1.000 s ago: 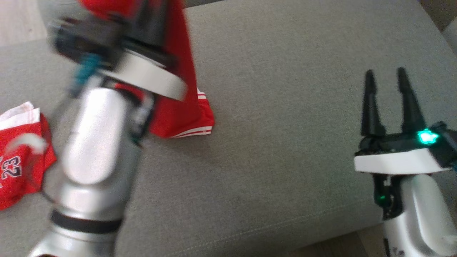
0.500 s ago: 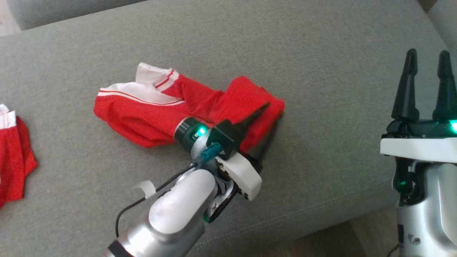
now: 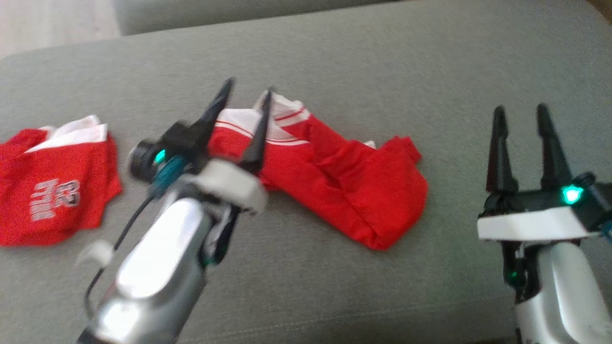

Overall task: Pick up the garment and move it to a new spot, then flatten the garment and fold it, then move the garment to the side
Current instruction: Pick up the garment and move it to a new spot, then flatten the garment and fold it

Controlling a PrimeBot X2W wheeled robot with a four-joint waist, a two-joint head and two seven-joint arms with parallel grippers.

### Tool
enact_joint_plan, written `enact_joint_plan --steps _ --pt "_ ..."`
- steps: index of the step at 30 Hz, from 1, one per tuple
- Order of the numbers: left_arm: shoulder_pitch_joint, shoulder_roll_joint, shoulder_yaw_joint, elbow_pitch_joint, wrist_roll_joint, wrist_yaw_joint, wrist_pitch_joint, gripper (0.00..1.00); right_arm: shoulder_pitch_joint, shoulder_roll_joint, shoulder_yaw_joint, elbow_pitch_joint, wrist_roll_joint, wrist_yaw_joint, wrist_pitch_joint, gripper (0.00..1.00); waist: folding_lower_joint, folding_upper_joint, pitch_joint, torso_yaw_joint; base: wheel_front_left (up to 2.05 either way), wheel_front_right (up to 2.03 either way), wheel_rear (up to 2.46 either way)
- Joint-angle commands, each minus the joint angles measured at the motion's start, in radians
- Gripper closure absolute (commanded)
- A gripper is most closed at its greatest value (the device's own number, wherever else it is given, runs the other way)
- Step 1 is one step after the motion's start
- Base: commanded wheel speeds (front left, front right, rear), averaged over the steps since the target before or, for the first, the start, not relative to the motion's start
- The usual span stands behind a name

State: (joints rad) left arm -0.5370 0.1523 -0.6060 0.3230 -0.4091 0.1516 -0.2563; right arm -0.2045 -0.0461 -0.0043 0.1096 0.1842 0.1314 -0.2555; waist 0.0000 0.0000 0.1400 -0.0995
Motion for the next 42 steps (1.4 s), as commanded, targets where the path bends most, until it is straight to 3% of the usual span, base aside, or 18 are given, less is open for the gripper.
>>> enact_joint_plan --steps 1,8,13,18,23,30,40,41,42 --pt "0.035 0.036 0.065 -0.050 0.017 0.009 -0.005 0.00 -0.002 -0.004 0.032 -0.022 -0.005 -0.001 -0.006 0.00 0.0000 0.0000 -0.048 0.062 0.00 0.00 0.00" --pt "0.247 0.059 0.193 -0.178 0.066 0.018 -0.005 0.00 0.059 -0.004 0.055 0.013 -0.009 -0.001 -0.006 0.00 0.0000 0.0000 -0.090 0.116 0.00 0.00 0.00" --pt "0.363 0.006 0.266 -0.234 0.108 0.007 -0.005 0.00 0.080 -0.004 0.054 0.020 0.005 -0.001 -0.006 0.00 0.0000 0.0000 -0.096 0.142 0.00 0.00 0.00" --pt "0.378 -0.043 0.319 -0.248 0.148 -0.031 -0.005 0.00 0.062 -0.004 0.079 0.008 -0.029 -0.001 0.008 0.00 0.0000 0.0000 -0.083 0.166 0.00 0.00 0.00" --pt "0.375 -0.073 0.338 -0.233 0.173 -0.077 -0.005 0.00 0.008 -0.004 0.167 0.029 -0.078 -0.001 0.088 0.00 0.0000 0.0000 -0.052 0.201 0.00 0.00 0.00" --pt "0.371 -0.097 0.341 -0.207 0.182 -0.120 -0.005 0.00 -0.093 -0.004 0.252 0.193 -0.141 -0.001 0.192 0.00 0.0000 0.0000 0.005 0.267 0.00 0.00 0.00" --pt "0.360 -0.102 0.293 -0.192 0.151 -0.126 -0.005 0.00 -0.202 -0.006 0.203 0.421 -0.193 -0.001 0.208 0.00 0.0000 0.0000 0.044 0.325 0.00 0.00 0.00" --pt "0.360 -0.102 0.286 -0.191 0.147 -0.123 -0.005 0.00 -0.208 -0.005 0.189 0.435 -0.193 -0.001 0.203 0.66 0.0000 0.0000 0.045 0.327 0.00 0.00 0.00" --pt "0.359 -0.102 0.280 -0.191 0.143 -0.119 -0.005 0.00 -0.215 -0.005 0.175 0.446 -0.196 -0.001 0.197 1.00 0.0000 0.0000 0.045 0.328 0.00 0.00 0.00"
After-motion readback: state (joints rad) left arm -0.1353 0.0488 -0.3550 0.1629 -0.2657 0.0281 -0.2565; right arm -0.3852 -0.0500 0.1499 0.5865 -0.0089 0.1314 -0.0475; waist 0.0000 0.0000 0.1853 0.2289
